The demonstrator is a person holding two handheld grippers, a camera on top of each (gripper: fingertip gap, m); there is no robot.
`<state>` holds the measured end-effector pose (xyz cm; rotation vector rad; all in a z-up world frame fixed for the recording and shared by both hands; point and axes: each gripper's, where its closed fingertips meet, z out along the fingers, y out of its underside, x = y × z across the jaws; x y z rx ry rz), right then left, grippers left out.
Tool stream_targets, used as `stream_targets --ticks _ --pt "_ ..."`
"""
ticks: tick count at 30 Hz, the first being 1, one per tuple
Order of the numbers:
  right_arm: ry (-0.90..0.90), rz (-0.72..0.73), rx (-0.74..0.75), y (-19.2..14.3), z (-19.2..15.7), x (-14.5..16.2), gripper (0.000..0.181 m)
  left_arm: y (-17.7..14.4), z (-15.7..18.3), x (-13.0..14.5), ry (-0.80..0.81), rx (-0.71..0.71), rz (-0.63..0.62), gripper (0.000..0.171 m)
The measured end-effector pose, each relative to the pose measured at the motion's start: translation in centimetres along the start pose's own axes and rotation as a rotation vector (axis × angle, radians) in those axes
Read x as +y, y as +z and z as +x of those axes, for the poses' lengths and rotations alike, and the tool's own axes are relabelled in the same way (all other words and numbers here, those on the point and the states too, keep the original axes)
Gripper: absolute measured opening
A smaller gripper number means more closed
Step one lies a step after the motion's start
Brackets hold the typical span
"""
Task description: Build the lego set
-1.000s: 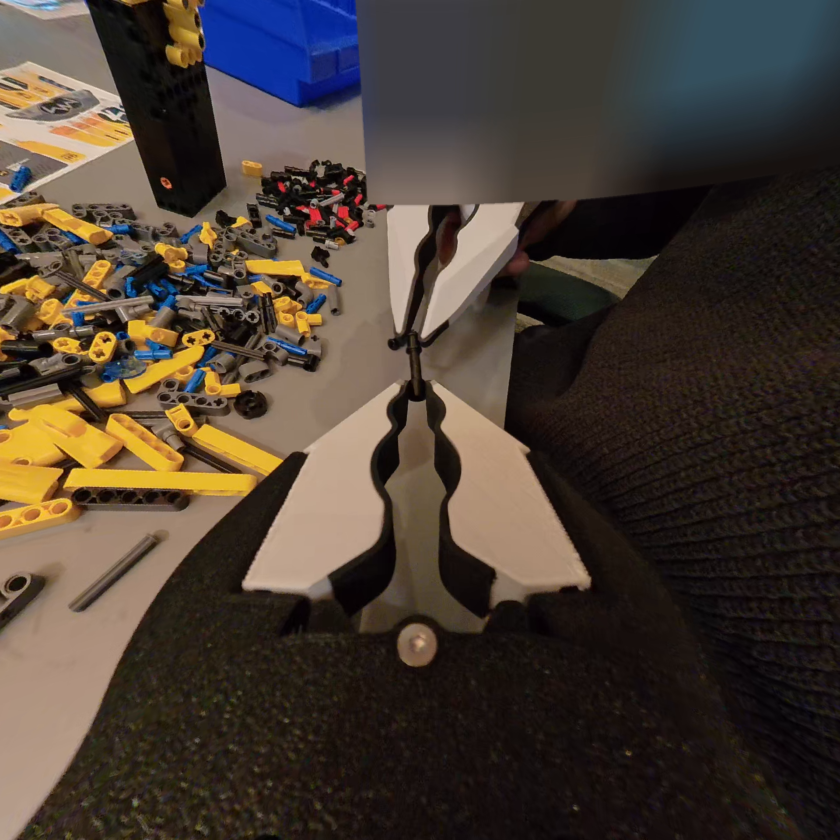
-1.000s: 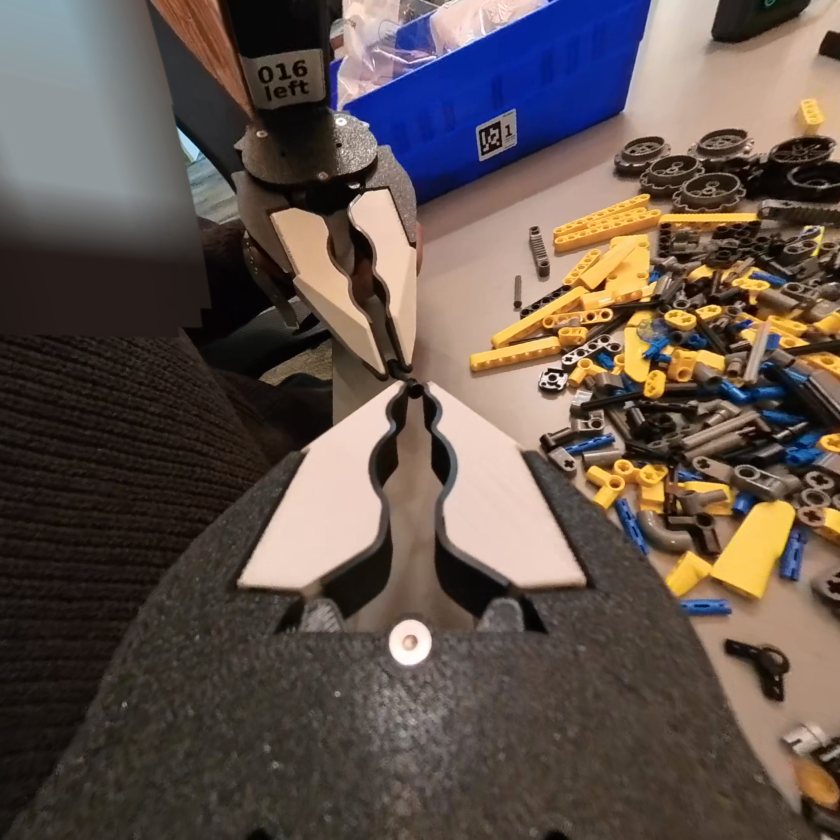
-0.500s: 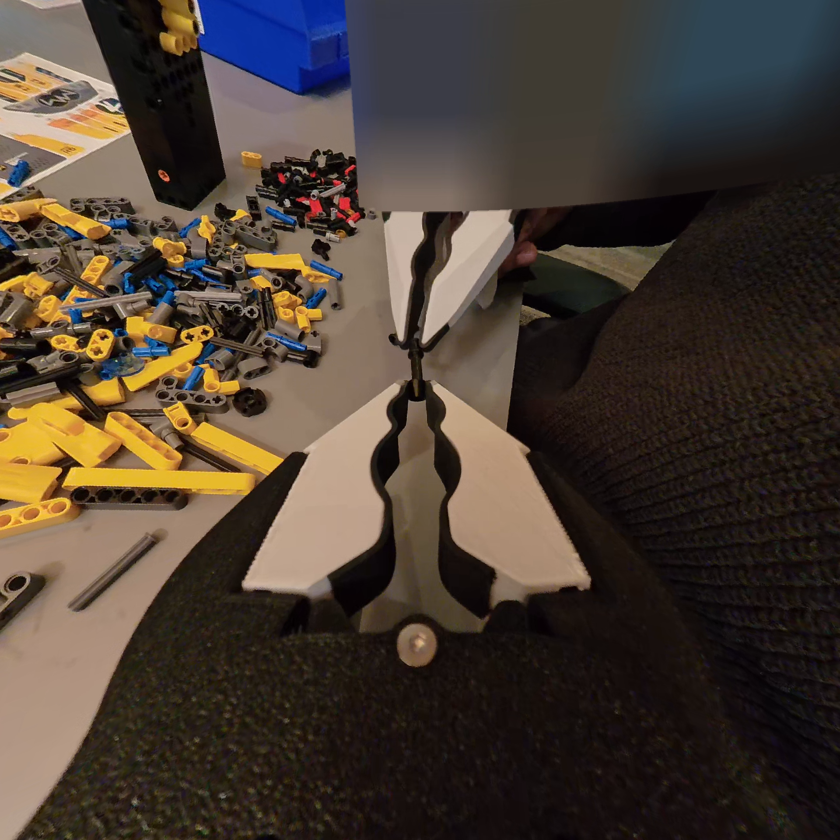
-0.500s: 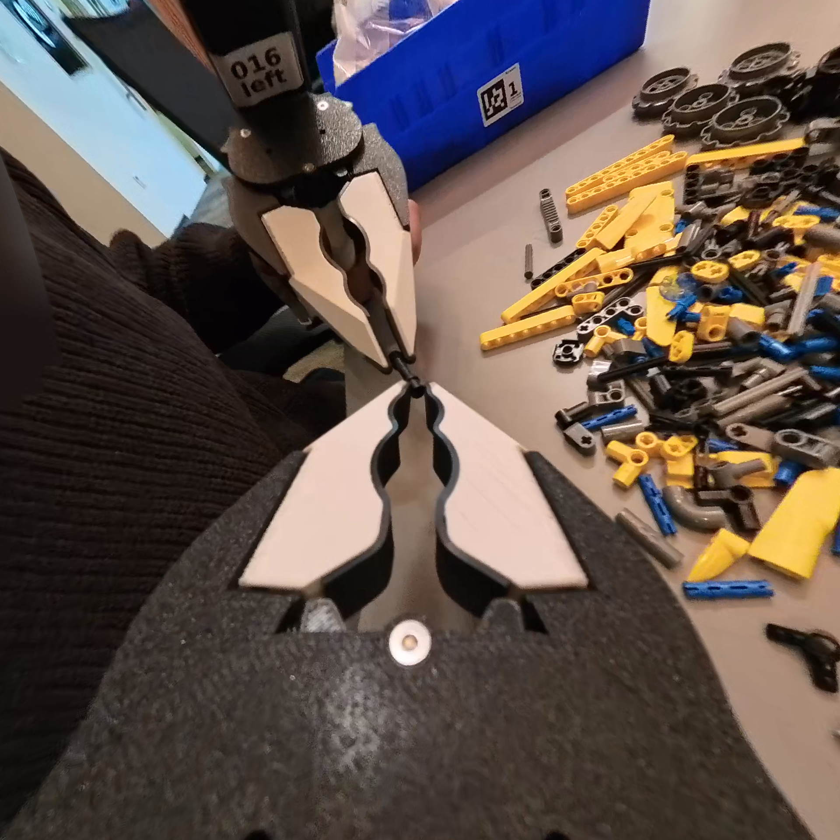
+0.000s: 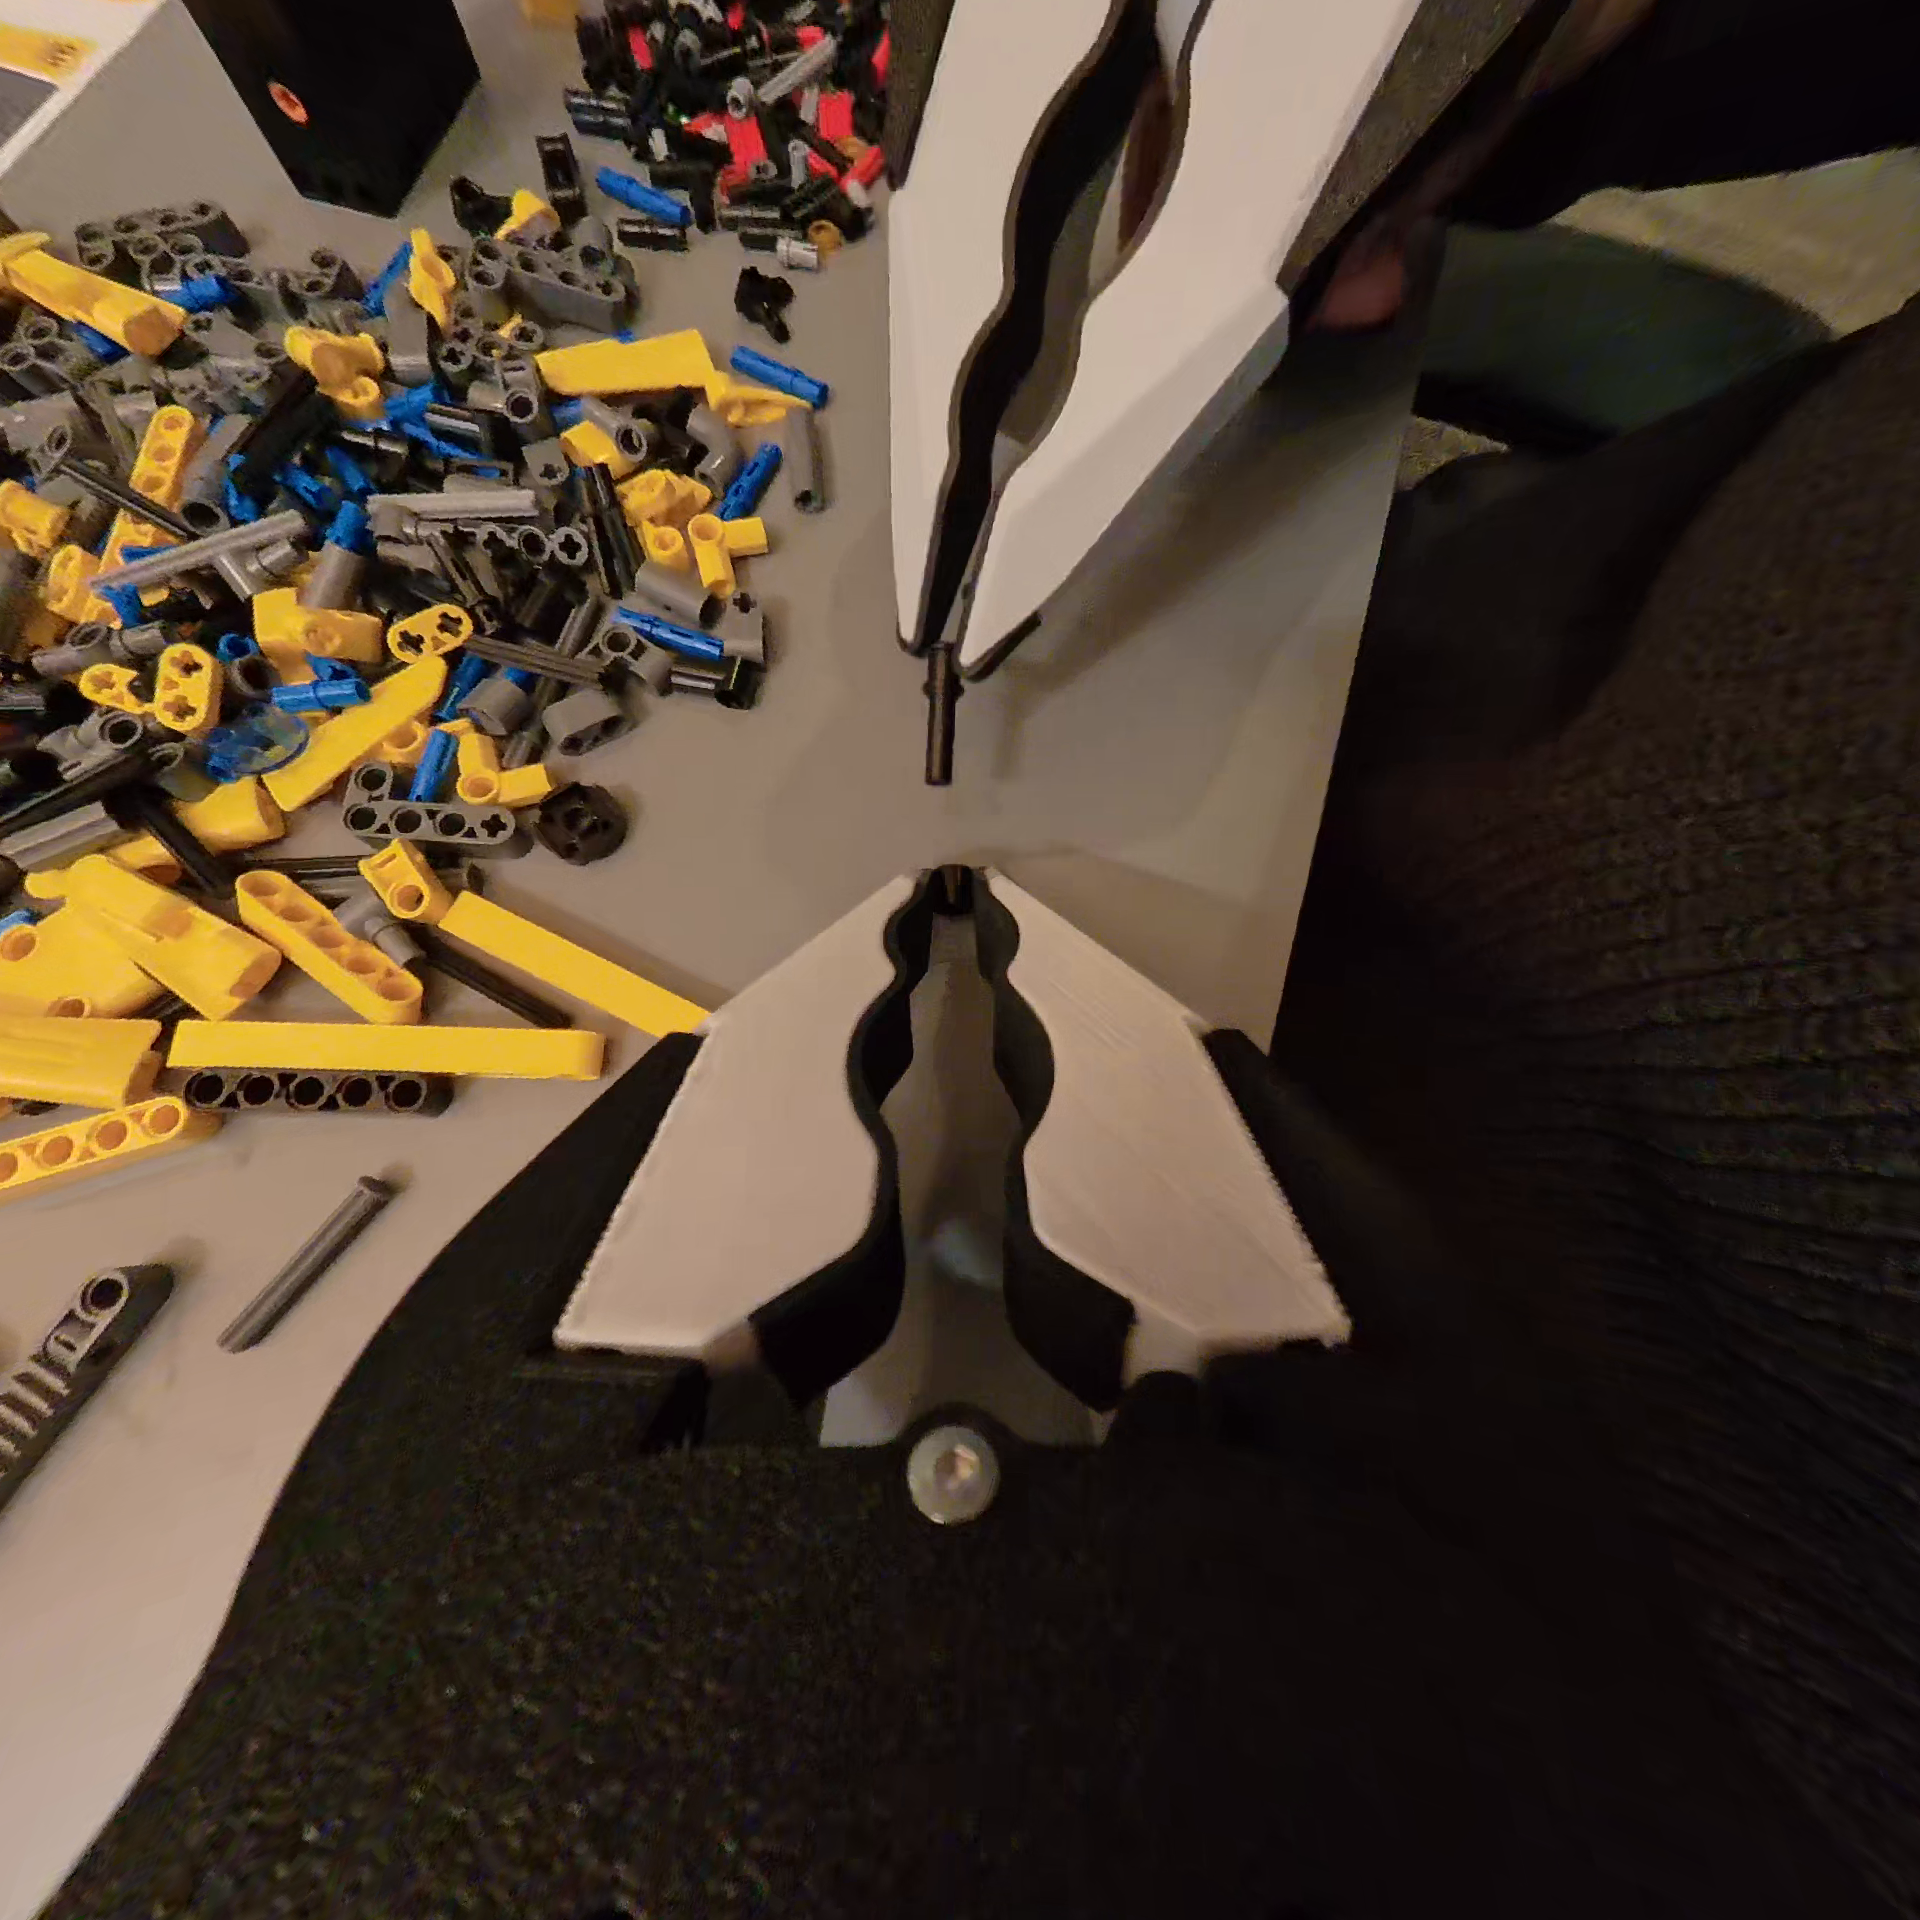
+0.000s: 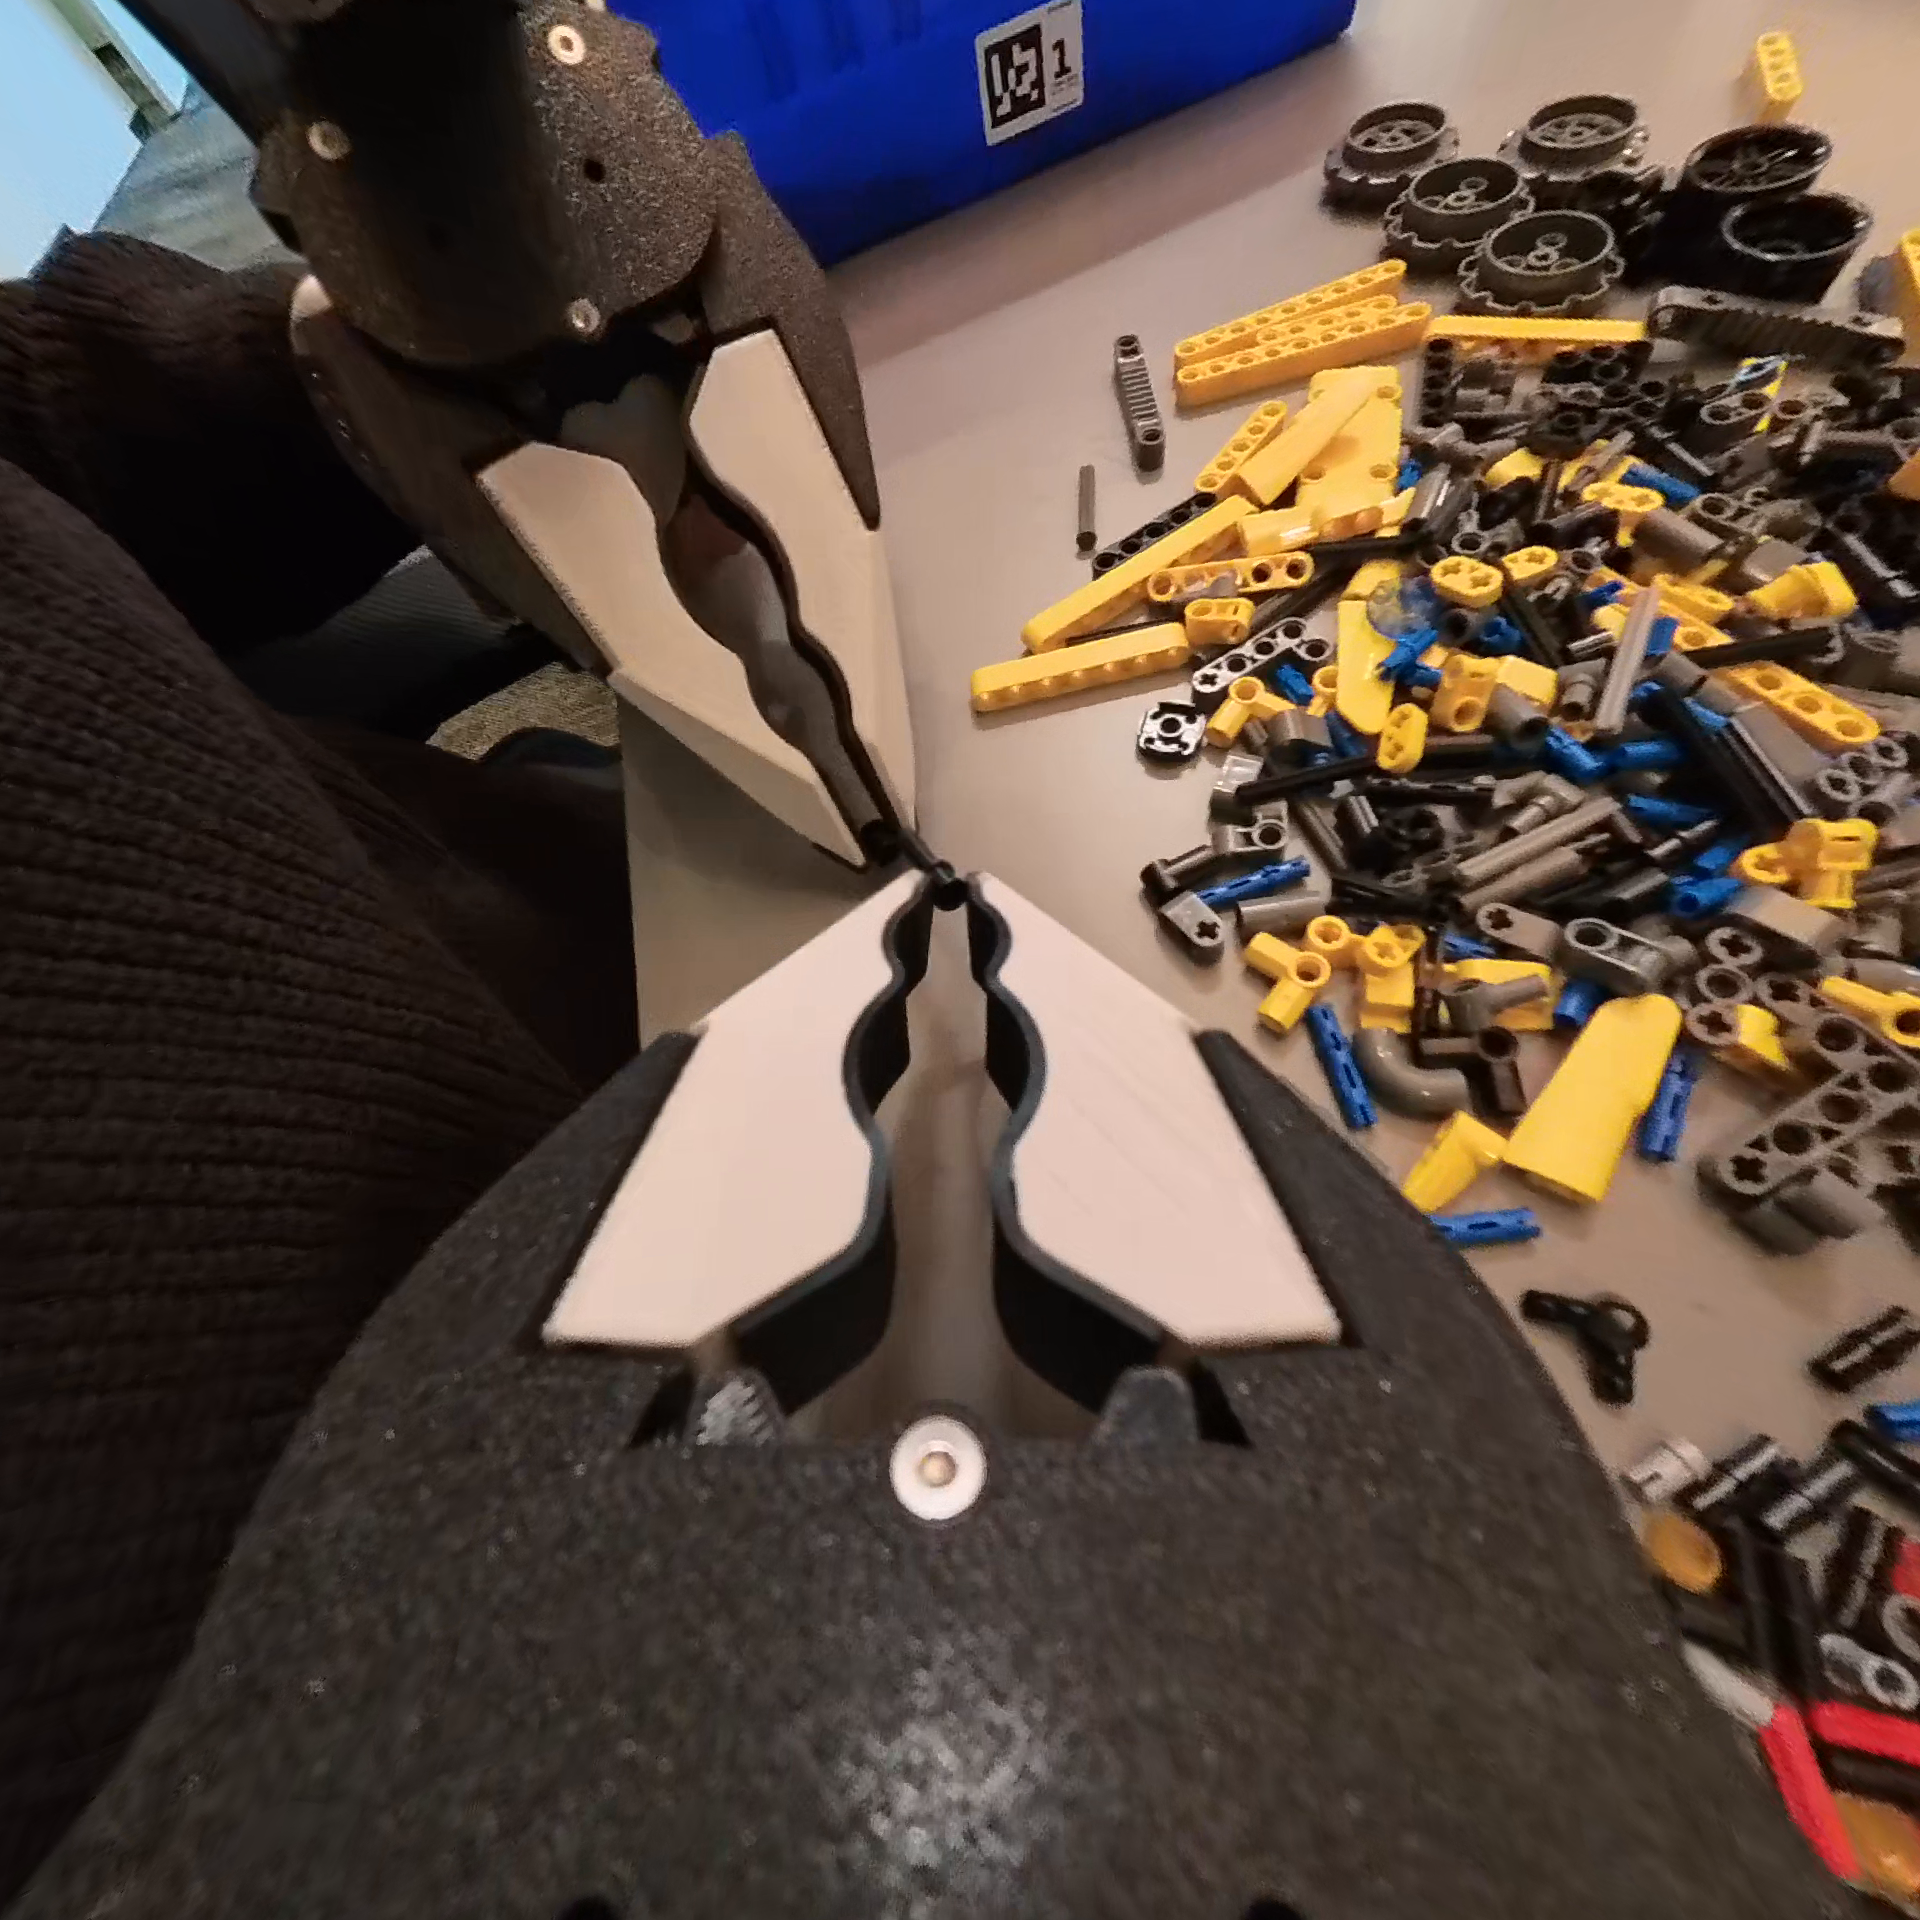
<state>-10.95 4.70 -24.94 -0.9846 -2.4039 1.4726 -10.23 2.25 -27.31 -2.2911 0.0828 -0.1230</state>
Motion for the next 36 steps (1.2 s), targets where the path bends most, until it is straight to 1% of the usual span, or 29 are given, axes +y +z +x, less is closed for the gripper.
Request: stream_targets --ticks 6,8,11,14,16,18,20,21,26,27,29,31,36 --pt "0.006 -0.002 0.000 -0.1 -0.2 0.1 0.005 0.0 -0.2 0.1 -0.019 0.003 -0.005 0.008" --pt "0.006 -0.001 -0.001 -0.2 -0.2 0.0 0.005 0.0 -0.4 -0.1 -0.017 -0.018 0.004 0.018" --pt "0.019 0.016 -0.005 -0.4 -0.2 -0.3 0.004 -0.6 -0.6 -0.9 -0.025 -0.032 0.067 0.024" --pt "0.055 0.046 -0.035 -0.6 -0.5 -1.0 0.004 -1.3 0.0 -2.4 -0.056 0.008 0.170 0.024" --pt "0.082 0.064 -0.063 -0.6 -0.8 -1.4 0.005 -1.7 0.4 -3.2 -0.064 0.029 0.222 0.024" --pt "0.106 0.081 -0.097 -0.7 -1.2 -1.8 0.005 -1.6 0.5 -3.5 -0.062 0.027 0.232 0.021" --pt "0.124 0.103 -0.135 -0.7 -1.6 -2.1 0.005 -1.6 0.6 -3.5 -0.043 0.020 0.233 0.007" --pt "0.130 0.104 -0.139 -0.7 -1.6 -2.1 0.005 -1.8 0.6 -3.9 -0.029 0.014 0.258 0.004" --pt "0.171 0.138 -0.186 -0.8 -2.0 -2.6 0.005 -2.3 0.9 -4.2 -0.027 0.033 0.298 0.003" --pt "0.194 0.156 -0.203 -0.9 -2.1 -2.8 0.008 -2.5 0.8 -4.3 -0.028 0.030 0.306 0.003" --pt "0.251 0.197 -0.237 -1.2 -2.1 -3.5 0.019 -2.7 0.7 -4.4 -0.031 0.026 0.323 0.003" --pt "0.317 0.237 -0.271 -1.6 -2.0 -4.0 0.024 -3.1 0.6 -4.7 -0.034 0.022 0.354 0.003" --pt "0.575 0.347 -0.445 -2.5 -2.0 -5.4 0.026 -3.9 0.9 -5.7 -0.005 0.009 0.434 0.003"
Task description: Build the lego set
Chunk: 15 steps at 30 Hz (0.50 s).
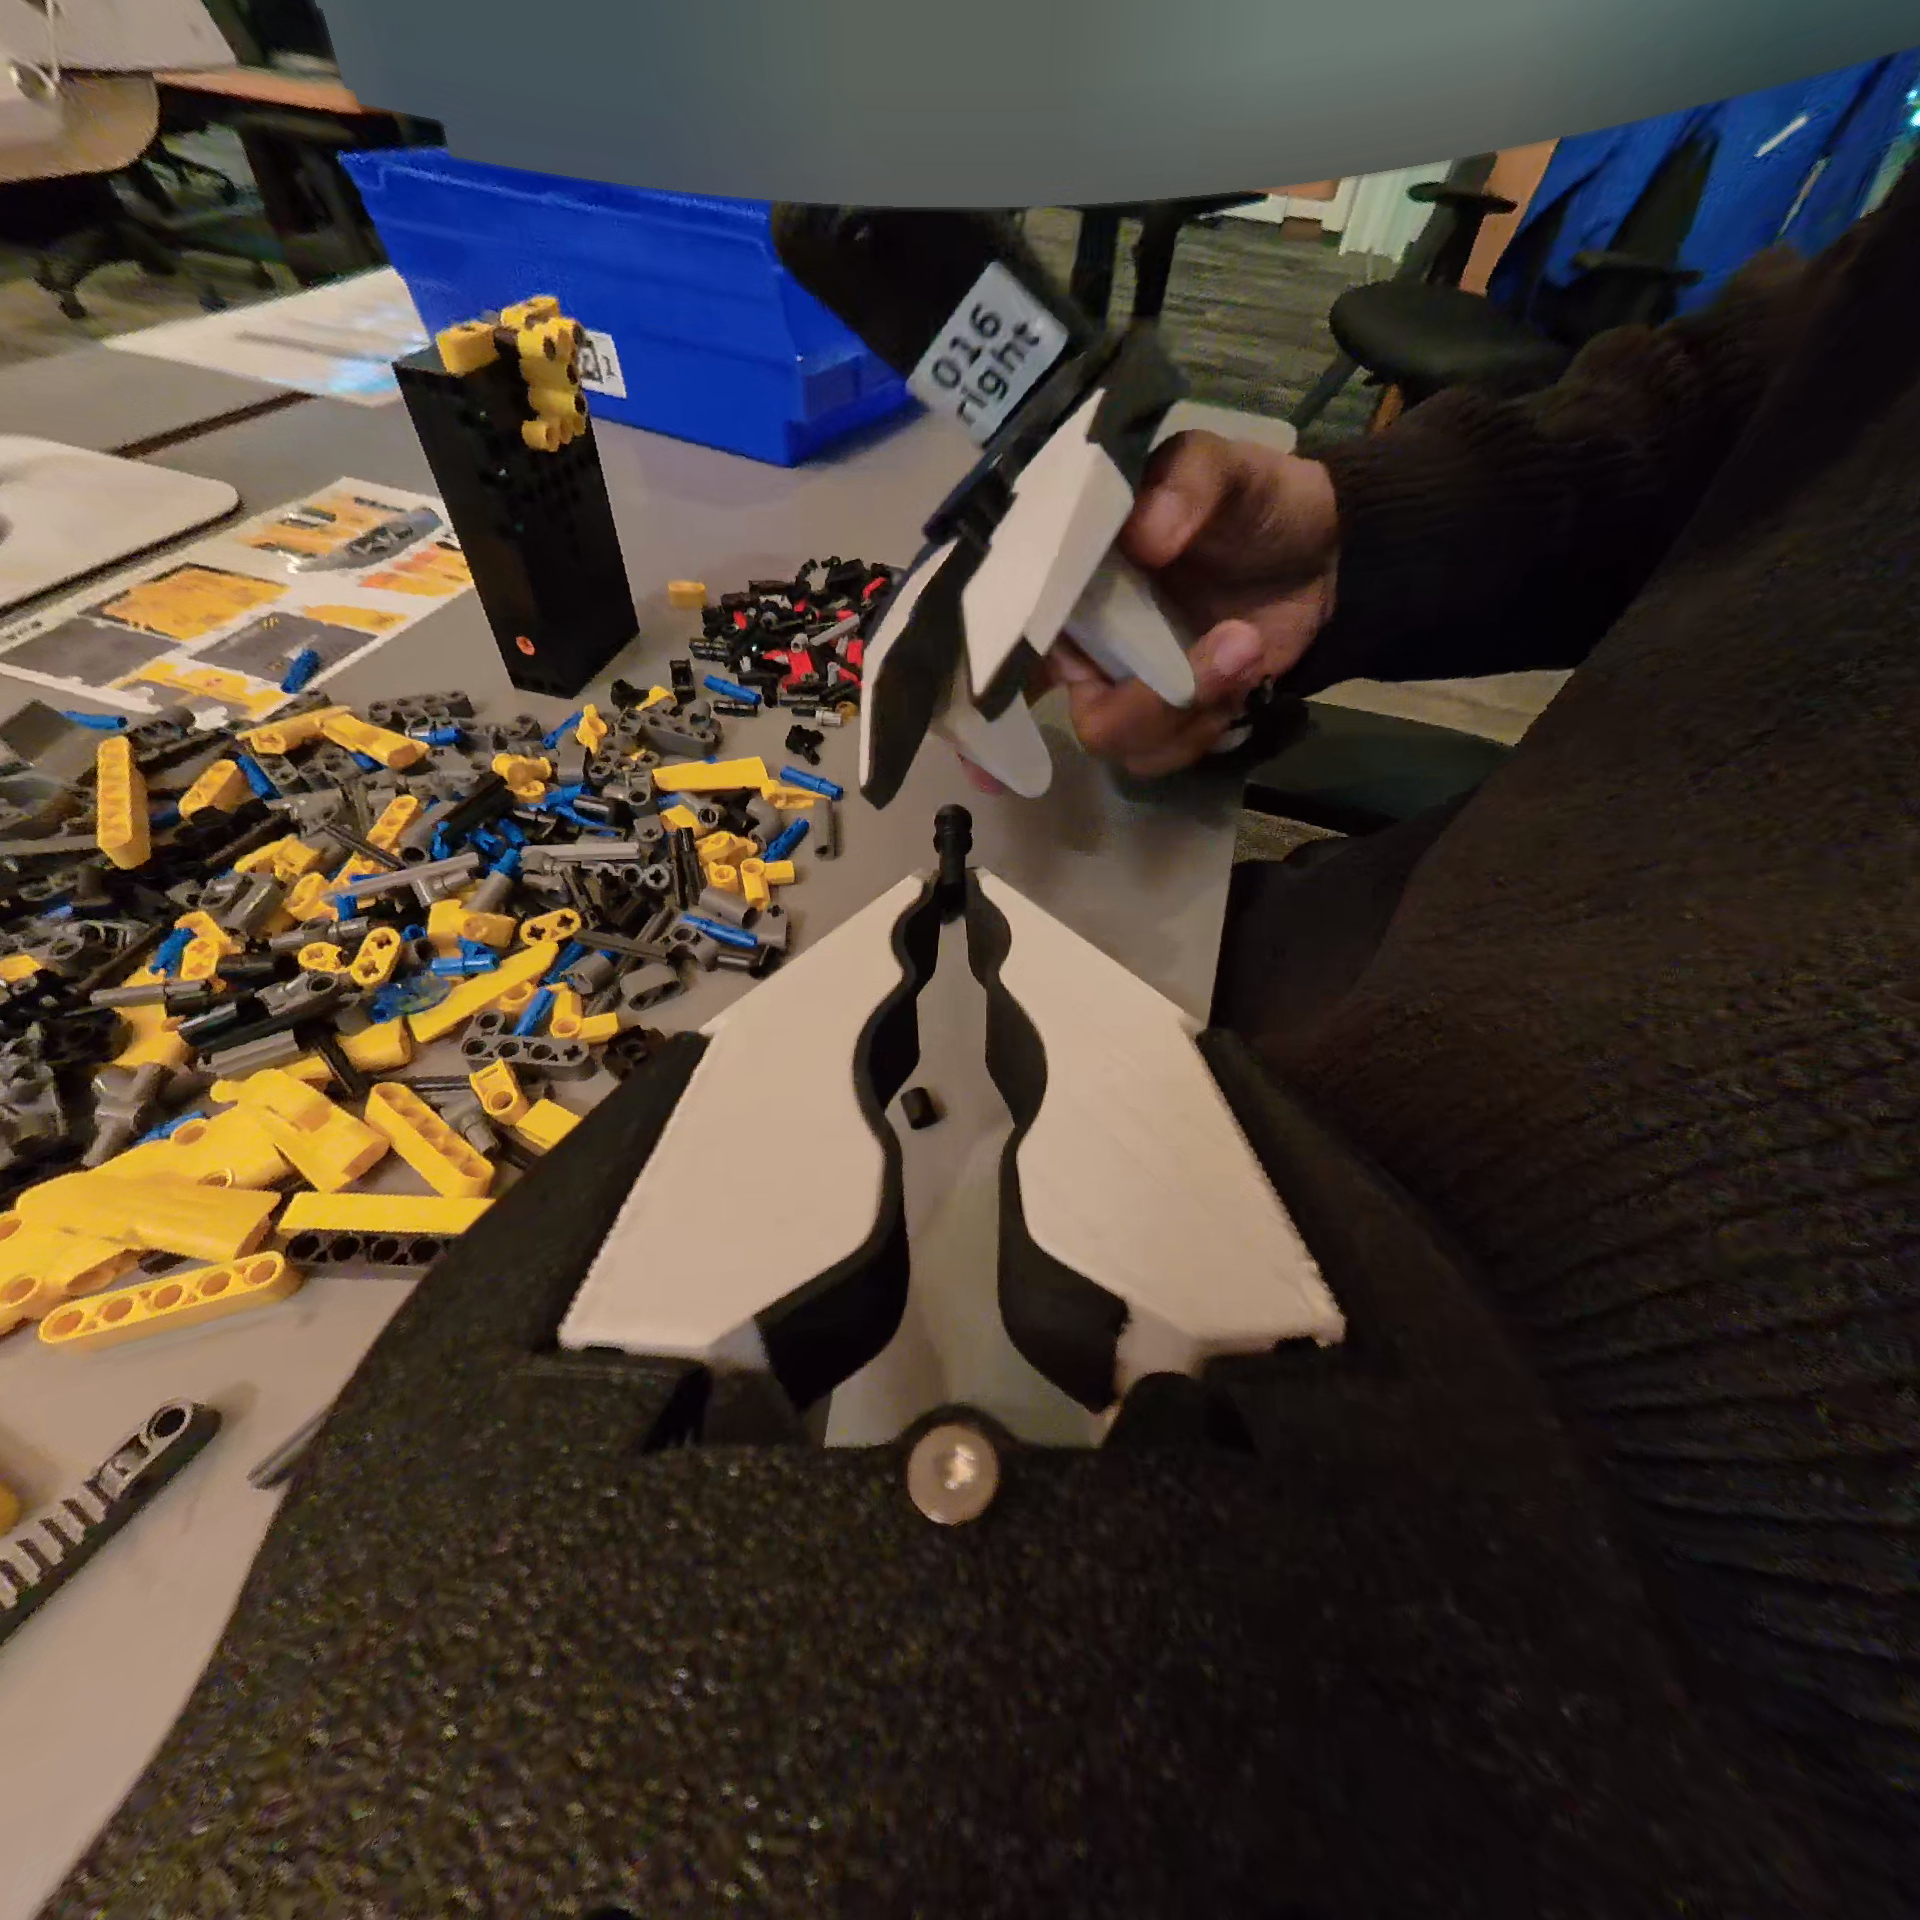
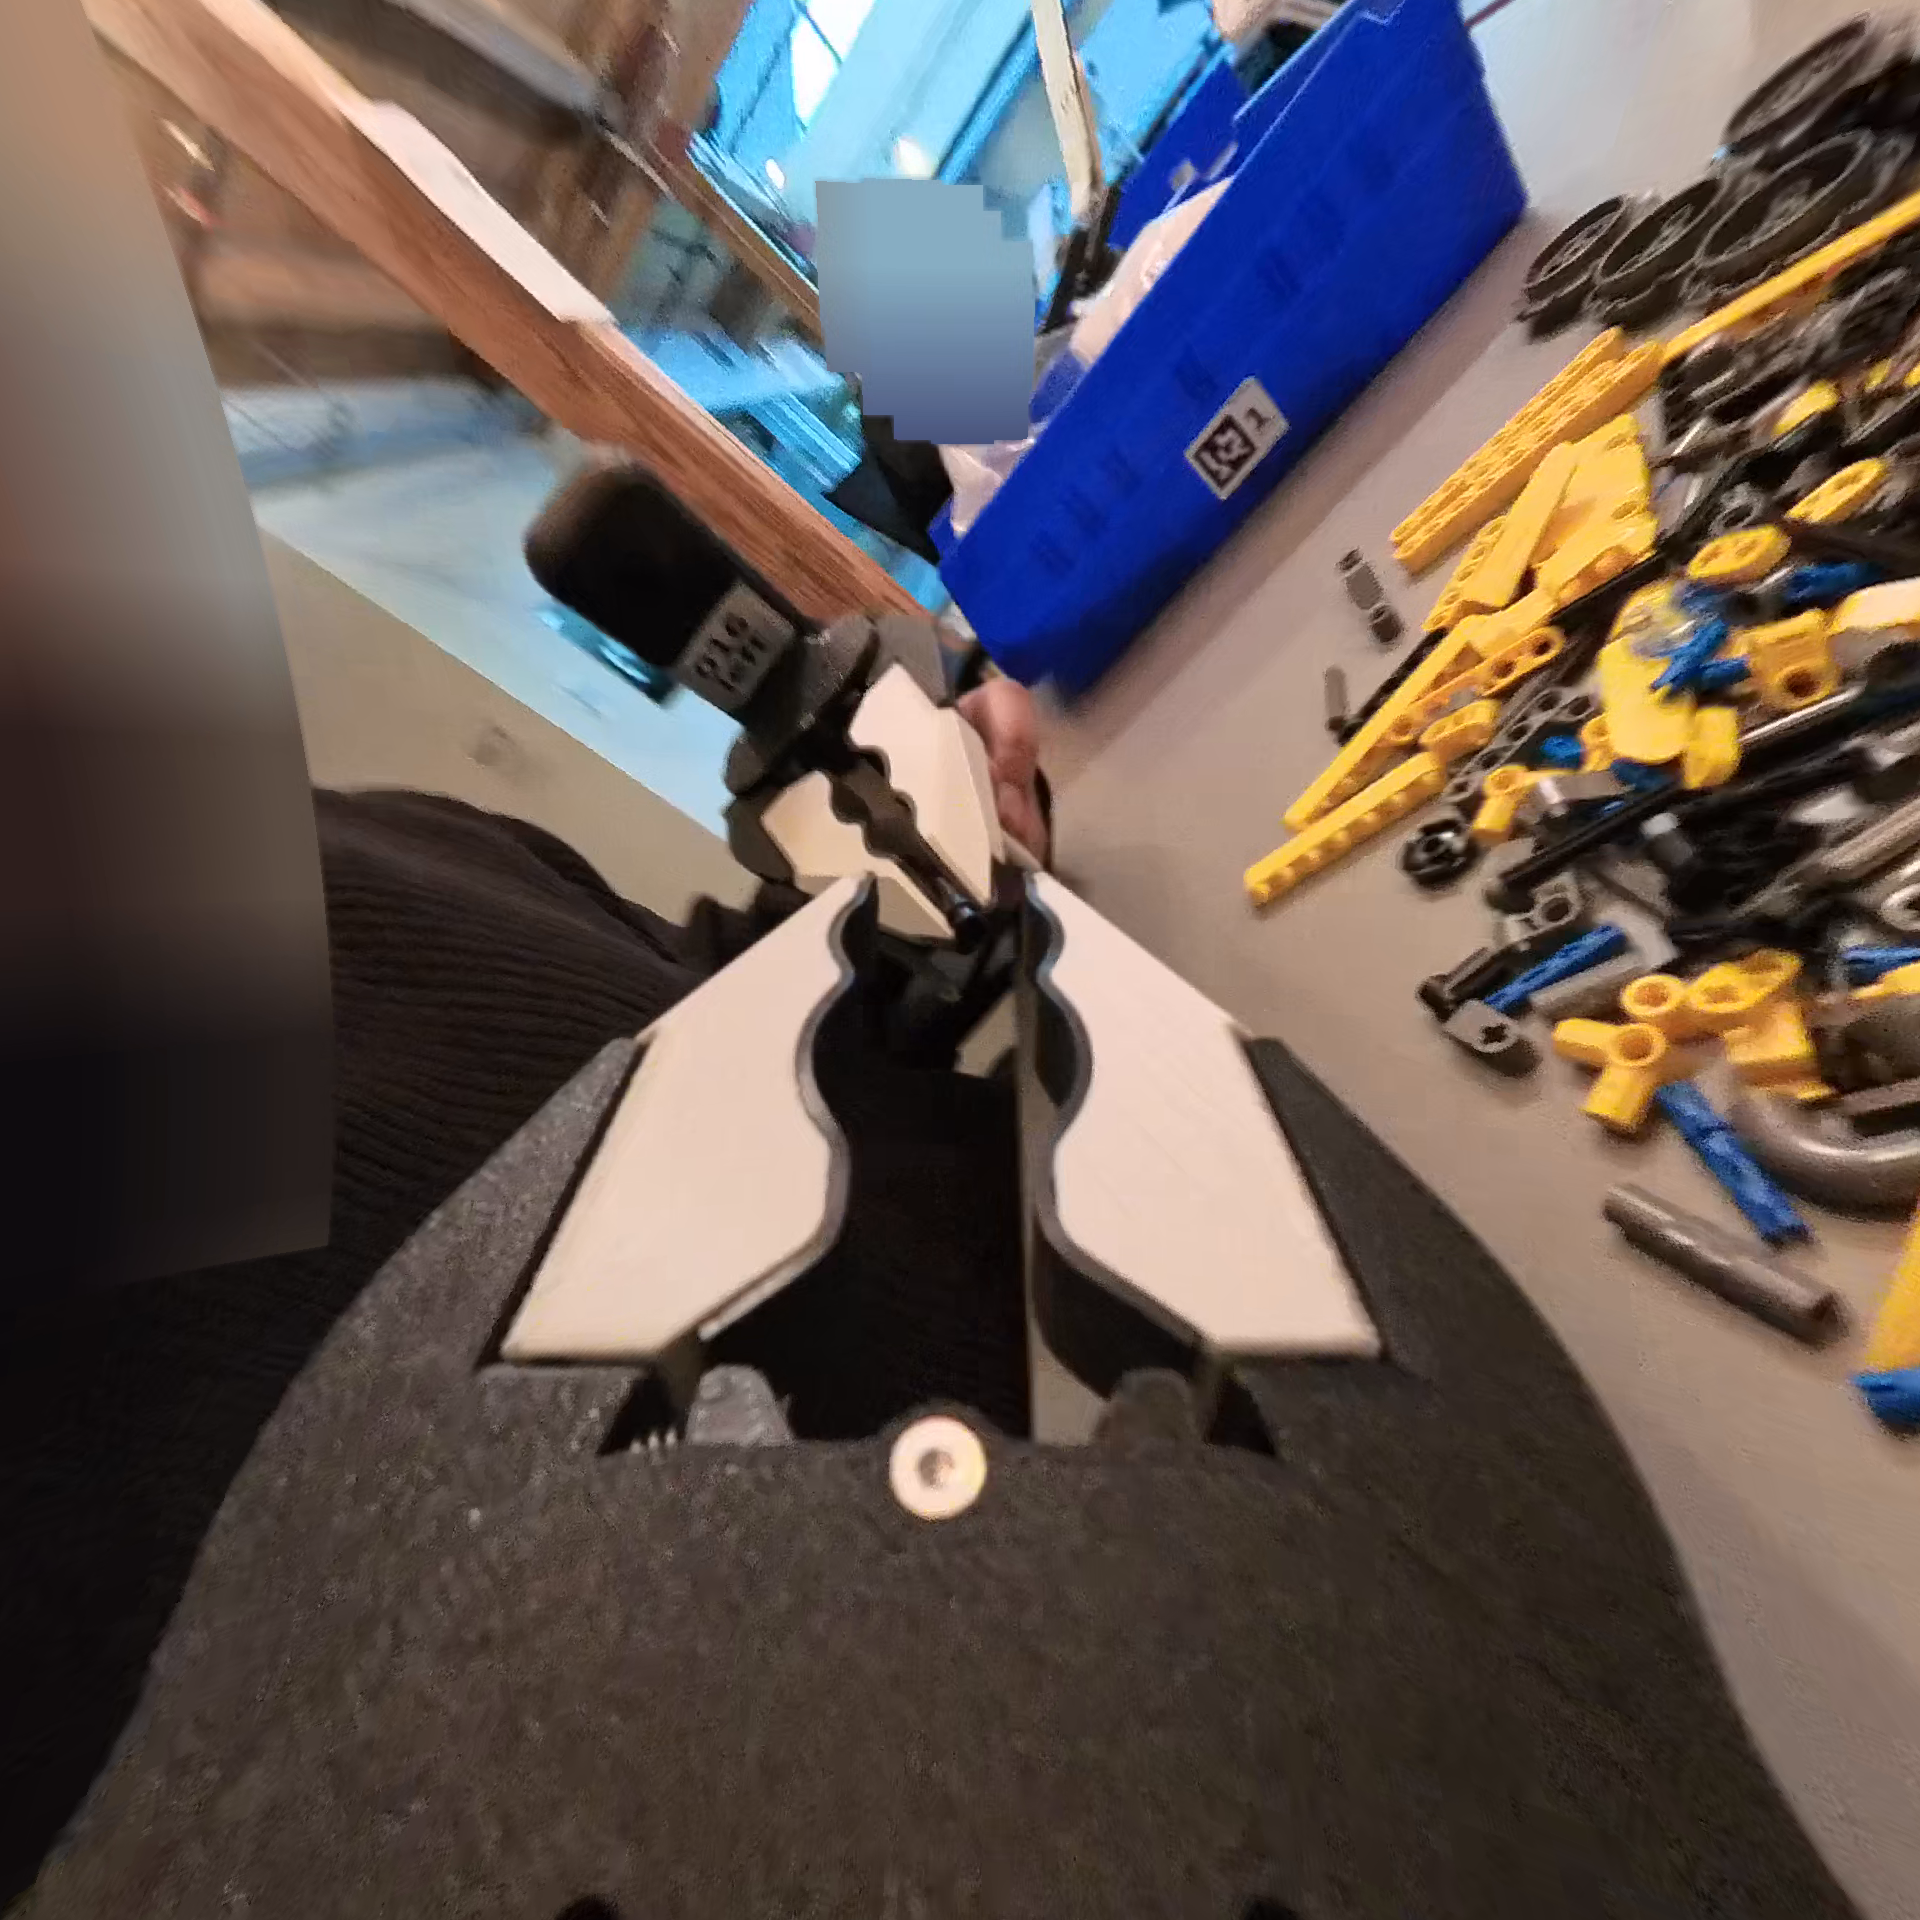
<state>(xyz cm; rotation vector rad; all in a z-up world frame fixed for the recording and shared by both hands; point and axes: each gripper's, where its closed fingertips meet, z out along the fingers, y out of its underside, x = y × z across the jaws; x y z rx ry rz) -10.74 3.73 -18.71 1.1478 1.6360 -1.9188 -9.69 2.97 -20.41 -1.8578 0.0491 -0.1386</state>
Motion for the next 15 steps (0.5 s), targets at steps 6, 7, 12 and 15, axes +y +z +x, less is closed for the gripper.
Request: stream_targets --ticks 6,7,12,15 --pt "0.157 -0.016 -0.077 0.7 0.1 1.1 0.026 0.2 0.4 -0.2 0.026 0.001 0.011 0.003" --pt "0.167 -0.018 -0.082 0.8 0.1 1.3 0.025 0.2 0.3 -0.2 0.024 0.002 0.014 0.003" --pt "0.200 -0.002 -0.096 0.8 0.3 1.3 0.013 -0.1 0.2 -0.4 0.017 -0.002 0.027 0.003" --pt "0.203 -0.001 -0.102 0.7 0.3 1.2 0.010 0.0 0.2 -0.2 0.020 0.002 0.017 0.003"
